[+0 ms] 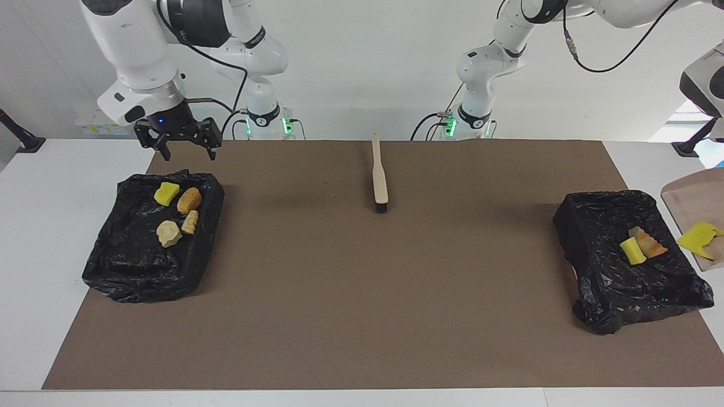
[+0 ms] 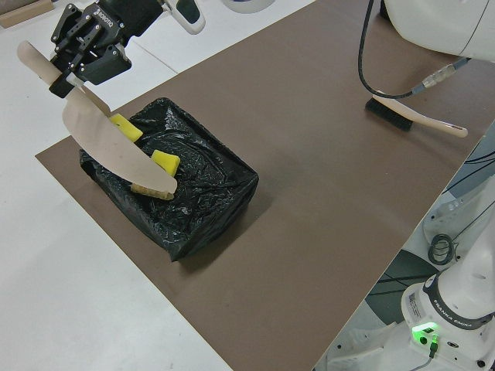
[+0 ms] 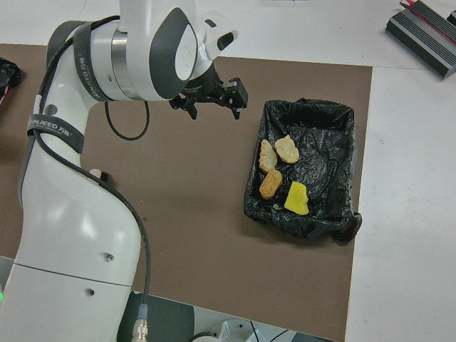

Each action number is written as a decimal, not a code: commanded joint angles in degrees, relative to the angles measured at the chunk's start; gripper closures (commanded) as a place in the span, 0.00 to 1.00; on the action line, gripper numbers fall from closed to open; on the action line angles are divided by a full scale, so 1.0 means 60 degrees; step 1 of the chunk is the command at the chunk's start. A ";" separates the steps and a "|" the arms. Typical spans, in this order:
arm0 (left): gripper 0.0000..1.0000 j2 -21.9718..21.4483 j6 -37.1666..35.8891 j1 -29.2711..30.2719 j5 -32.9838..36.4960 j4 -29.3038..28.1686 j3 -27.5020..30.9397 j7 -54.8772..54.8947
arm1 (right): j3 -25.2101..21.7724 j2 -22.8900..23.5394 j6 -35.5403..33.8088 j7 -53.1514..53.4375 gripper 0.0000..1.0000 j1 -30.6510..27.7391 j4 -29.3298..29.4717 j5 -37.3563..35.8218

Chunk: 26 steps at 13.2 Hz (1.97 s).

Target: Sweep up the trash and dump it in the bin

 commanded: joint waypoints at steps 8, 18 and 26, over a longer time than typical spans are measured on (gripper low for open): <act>1.00 -0.1356 -0.1965 -0.1836 0.1436 -0.2024 0.0055 -0.2488 | -0.0145 -0.0394 0.0051 0.0290 0.00 0.0108 -0.0214 0.0593; 1.00 -0.2218 -0.4033 -0.3566 -0.4403 -0.2797 -0.0077 -0.6877 | -0.0131 -0.0394 0.0036 0.0290 0.00 0.0093 -0.0214 0.0622; 1.00 -0.1052 -0.2381 -0.5513 -0.7514 -0.3445 -0.0077 -1.3330 | -0.0131 -0.0394 0.0036 0.0290 0.00 0.0093 -0.0214 0.0622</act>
